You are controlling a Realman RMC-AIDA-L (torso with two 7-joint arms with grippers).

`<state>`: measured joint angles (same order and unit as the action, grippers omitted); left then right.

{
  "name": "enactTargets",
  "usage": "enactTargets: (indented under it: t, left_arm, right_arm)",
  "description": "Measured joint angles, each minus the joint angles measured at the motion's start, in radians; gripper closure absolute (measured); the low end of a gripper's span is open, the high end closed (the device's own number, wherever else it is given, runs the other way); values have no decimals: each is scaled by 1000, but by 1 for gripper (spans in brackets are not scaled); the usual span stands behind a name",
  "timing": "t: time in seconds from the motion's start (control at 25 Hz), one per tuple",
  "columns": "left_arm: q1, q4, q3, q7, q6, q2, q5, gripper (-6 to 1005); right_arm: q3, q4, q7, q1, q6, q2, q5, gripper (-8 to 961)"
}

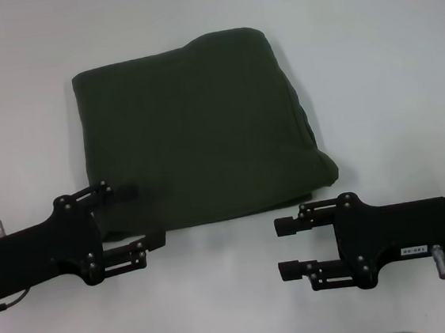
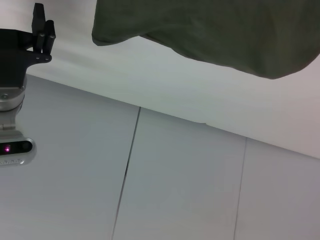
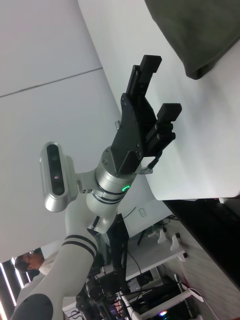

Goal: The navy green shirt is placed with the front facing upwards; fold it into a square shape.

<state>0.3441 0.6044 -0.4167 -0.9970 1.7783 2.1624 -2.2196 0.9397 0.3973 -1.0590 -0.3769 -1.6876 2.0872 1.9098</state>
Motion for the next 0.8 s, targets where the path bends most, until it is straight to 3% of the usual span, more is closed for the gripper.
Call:
enactTargets:
  t: [0.8]
  left_arm:
    - [9,-1,-2,0,-5,1,0,175]
  right_arm:
    - [1,0,-16,-10,5,1,0,329]
